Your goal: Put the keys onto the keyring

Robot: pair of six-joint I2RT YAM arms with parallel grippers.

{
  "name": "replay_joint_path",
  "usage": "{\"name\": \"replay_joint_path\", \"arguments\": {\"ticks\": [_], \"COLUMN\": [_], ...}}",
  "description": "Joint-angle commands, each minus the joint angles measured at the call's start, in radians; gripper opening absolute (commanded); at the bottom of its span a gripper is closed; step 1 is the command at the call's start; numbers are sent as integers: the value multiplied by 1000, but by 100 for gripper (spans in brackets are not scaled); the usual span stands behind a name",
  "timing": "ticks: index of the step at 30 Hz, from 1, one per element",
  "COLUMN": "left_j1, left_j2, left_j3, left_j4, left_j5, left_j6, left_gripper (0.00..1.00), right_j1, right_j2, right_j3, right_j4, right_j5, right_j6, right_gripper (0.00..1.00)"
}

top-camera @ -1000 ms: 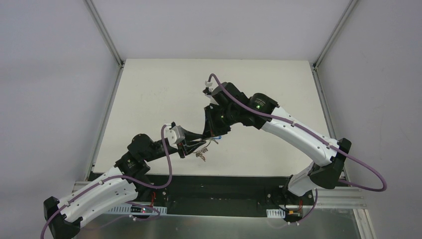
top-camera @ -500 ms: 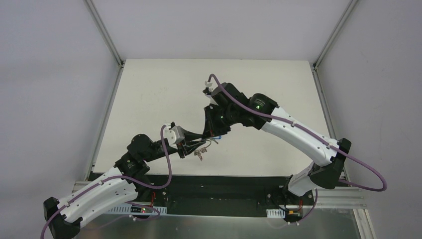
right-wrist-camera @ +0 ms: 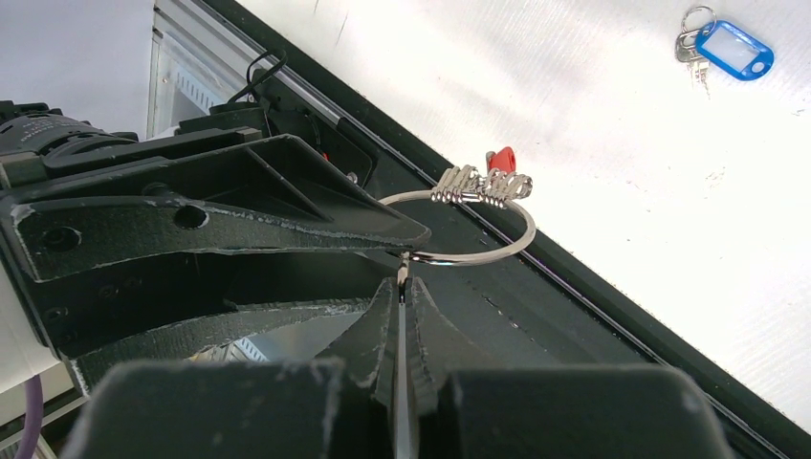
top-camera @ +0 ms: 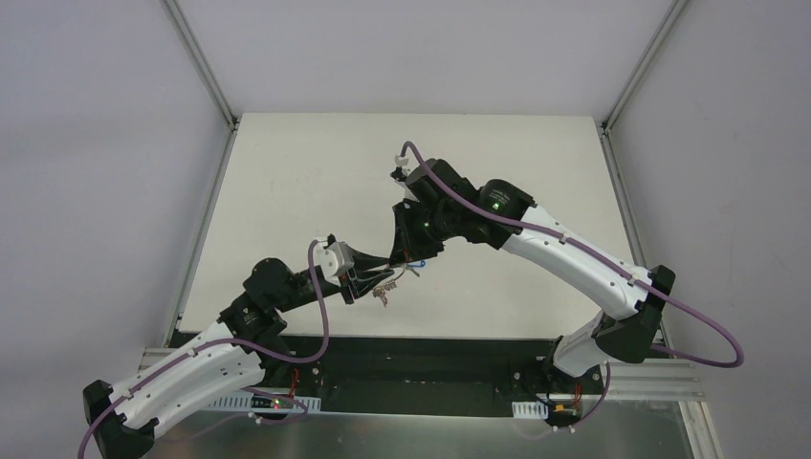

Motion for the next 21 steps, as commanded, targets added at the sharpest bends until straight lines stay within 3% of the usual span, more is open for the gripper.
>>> {"name": "replay_joint_path", "arguments": {"ticks": [1, 13, 14, 16, 21], "left_j1": [-7, -9, -8, -9, -8], "left_j2": [-5, 0, 1, 7, -15], "left_j3": [0, 5, 6, 8, -3], "left_j4": [18, 27, 30, 40, 100], "left_j5": [-10, -14, -16, -32, -68], "left_j6": [21, 20, 19, 10, -20], "left_gripper": [26, 25, 22, 0, 0], "right_j1": [7, 12, 13, 15, 20], "right_j2": [-50, -43, -42, -41, -37], "right_j3": [53, 58, 59, 59, 57], "right_j4": [-1, -1, -1, -1, -2], "right_j5": [6, 2, 1, 0, -2], "right_j6": [4, 4, 4, 4, 1], "right_gripper": [0, 0, 0, 0, 0]}}
